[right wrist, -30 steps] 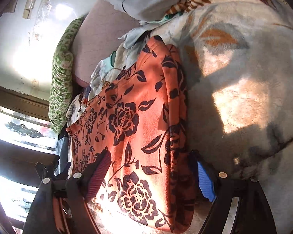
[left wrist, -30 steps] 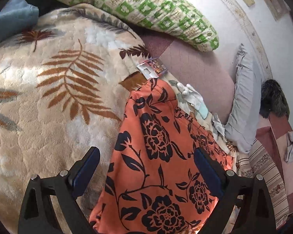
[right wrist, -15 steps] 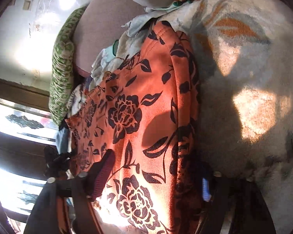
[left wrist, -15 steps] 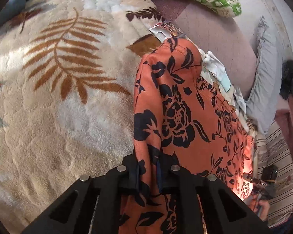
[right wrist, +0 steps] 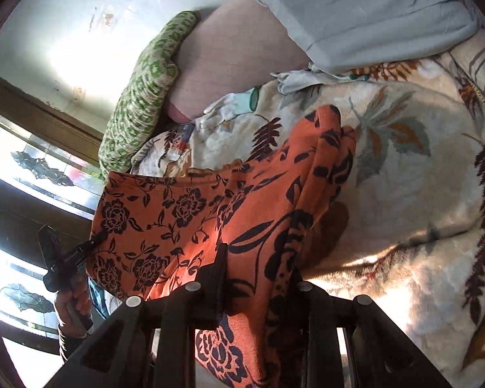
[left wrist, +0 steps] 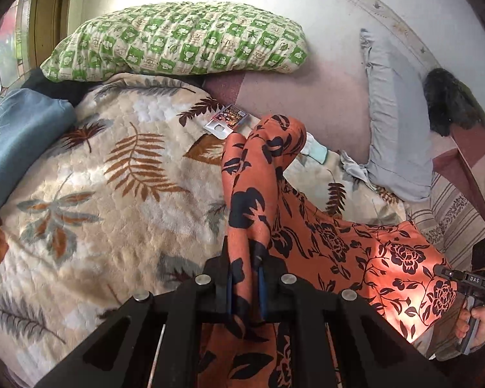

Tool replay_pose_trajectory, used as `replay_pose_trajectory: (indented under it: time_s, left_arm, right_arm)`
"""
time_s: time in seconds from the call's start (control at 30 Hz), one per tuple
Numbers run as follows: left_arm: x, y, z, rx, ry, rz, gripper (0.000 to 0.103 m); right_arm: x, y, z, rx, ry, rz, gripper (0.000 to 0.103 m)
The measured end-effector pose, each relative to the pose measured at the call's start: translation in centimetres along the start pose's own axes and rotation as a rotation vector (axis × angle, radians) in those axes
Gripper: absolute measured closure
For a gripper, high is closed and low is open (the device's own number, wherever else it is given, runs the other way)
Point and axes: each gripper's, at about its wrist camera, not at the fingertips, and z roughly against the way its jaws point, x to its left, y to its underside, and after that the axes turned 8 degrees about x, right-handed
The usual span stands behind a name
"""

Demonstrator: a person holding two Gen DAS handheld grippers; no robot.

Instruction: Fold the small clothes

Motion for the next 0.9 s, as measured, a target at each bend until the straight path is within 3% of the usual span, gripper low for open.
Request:
replay_pose_trajectory:
  time_s: [0.13, 0.27, 0.3, 0.33, 0.37, 0.43, 0.47, 0.5, 0.53, 0.57, 0.63, 0.7, 0.77, 0.83, 0.9]
  left_arm:
    - [1.8, 6.4, 0.2, 0.046, 0.015, 0.039, 0.091]
    - [4.2, 11.6, -3.8, 0.138, -0.010, 0.097, 0.090]
    - [4.9, 12.6, -5.1, 0.155, -0.044, 0.111, 0.089]
    - [5.8, 13.4, -6.6, 0.182, -0.065, 0.138, 0.080]
    - [6.7, 14.0, -7.8, 0.198, -0.050, 0.168, 0.076]
    - [7.9, 14.3, -7.2, 0.155, 0.017, 0.230, 0.074]
    - [7.9, 14.1, -6.7, 0.161, 0.010, 0.241, 0.071]
    - [7.9, 13.9, -6.0, 0.159, -0.029, 0.246, 0.059]
    - [7.7, 13.7, -4.9, 0.133, -0.069, 0.242, 0.052]
    - [7.5, 13.4, -3.6, 0.087, -0.090, 0.231, 0.052]
    - [7.1, 13.0, -1.1, 0.002, -0.122, 0.220, 0.048]
    - [6.3, 12.7, 0.8, -0.075, -0.131, 0.208, 0.046]
    - [4.8, 12.0, 1.4, -0.133, -0.152, 0.149, 0.046]
    - [2.4, 11.1, 0.3, -0.136, -0.156, 0.056, 0.046]
    - [0.8, 10.3, -1.6, -0.098, -0.096, 0.000, 0.046]
  right_arm:
    - [-0.5, 5.4, 1.6, 0.014, 0.009, 0.005, 0.078]
    - [-3.7, 11.7, -0.8, 0.093, 0.019, -0.064, 0.078]
    - [-4.7, 12.9, -1.9, 0.108, 0.027, -0.086, 0.078]
    - [-5.5, 13.9, -2.9, 0.107, 0.034, -0.093, 0.075]
    - [-6.3, 14.7, -4.1, 0.119, 0.055, -0.103, 0.074]
    - [-8.6, 15.7, -6.3, 0.167, 0.074, -0.175, 0.067]
    - [-9.4, 16.1, -6.3, 0.144, 0.041, -0.202, 0.067]
    - [-9.8, 16.3, -5.7, 0.128, 0.020, -0.231, 0.065]
    - [-9.9, 16.3, -5.0, 0.122, 0.037, -0.254, 0.055]
    - [-9.6, 16.1, -3.9, 0.105, 0.077, -0.248, 0.045]
    - [-8.4, 15.4, -1.4, 0.042, 0.148, -0.197, 0.045]
    - [-7.0, 14.9, 1.1, -0.035, 0.135, -0.175, 0.043]
    - [-5.5, 14.2, 2.2, -0.088, 0.087, -0.150, 0.034]
    - [-3.9, 13.2, 1.7, -0.099, 0.058, -0.104, 0.034]
    - [-2.7, 12.0, 0.0, -0.092, 0.017, -0.072, 0.034]
